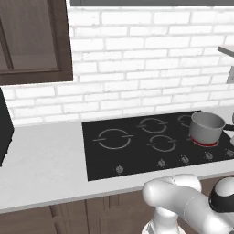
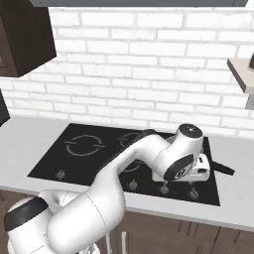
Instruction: Turn off the front right burner of the stove.
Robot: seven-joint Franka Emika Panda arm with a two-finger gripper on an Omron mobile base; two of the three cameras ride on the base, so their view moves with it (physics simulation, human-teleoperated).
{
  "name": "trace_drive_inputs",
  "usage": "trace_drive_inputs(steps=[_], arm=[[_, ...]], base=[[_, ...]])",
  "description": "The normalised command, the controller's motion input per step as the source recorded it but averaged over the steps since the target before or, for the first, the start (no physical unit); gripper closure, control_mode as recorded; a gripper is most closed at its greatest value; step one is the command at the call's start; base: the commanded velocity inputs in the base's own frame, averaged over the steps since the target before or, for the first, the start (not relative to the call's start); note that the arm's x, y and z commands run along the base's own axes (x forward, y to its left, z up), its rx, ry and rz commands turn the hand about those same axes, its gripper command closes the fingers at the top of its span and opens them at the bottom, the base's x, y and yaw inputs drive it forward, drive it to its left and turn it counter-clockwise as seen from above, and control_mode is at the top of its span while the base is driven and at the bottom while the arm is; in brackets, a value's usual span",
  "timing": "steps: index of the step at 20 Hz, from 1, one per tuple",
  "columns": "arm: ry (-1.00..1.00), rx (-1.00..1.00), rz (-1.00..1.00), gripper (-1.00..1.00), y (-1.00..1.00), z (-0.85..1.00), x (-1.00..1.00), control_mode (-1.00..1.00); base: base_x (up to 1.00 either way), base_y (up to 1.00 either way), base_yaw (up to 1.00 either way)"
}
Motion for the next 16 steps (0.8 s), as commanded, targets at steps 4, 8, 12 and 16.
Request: trace_drive_inputs(steps=[4,8,12,16], arm=[[0.06,0.0,0.0,-1.0,-0.05,-0.16,0.03,-1.0],[0.0,0.0,0.0,-1.0,-0.28,-0.55,-0.03,-1.0],[-0.04,0.0,0.0,-1.0,-0.28,-0.42,-0.03,-1.0],[-0.03,0.0,0.0,-1.0,-0.14,-0.08,0.17,-1.0]], base=[[0.0,0.0,0.0],[0.0,0.0,0.0],[0.0,0.0,0.0],[0.0,0.0,0.0]])
